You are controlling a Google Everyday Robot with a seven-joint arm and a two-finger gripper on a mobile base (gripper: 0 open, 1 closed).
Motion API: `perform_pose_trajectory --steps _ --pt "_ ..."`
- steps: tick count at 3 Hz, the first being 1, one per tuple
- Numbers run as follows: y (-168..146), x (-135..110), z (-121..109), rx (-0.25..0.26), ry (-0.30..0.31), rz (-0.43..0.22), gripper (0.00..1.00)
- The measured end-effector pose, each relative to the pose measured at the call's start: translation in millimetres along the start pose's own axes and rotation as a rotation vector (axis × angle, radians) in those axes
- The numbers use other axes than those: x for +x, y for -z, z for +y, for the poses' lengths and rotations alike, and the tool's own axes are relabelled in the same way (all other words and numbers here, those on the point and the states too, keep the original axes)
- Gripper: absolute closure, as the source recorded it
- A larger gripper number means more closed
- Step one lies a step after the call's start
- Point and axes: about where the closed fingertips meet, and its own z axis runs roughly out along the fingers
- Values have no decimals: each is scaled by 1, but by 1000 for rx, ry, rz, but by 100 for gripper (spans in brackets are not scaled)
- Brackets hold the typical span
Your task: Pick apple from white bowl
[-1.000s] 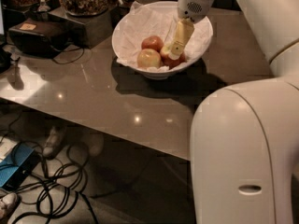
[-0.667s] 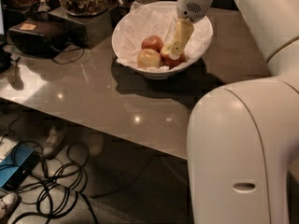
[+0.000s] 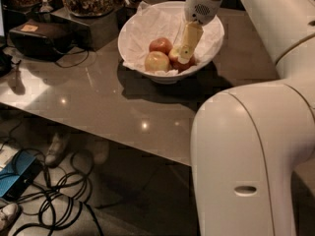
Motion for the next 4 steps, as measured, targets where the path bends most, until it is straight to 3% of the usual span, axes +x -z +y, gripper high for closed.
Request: perform_pose_trajectory --steps 4 --pt "-16 12 -13 -7 -8 24 15"
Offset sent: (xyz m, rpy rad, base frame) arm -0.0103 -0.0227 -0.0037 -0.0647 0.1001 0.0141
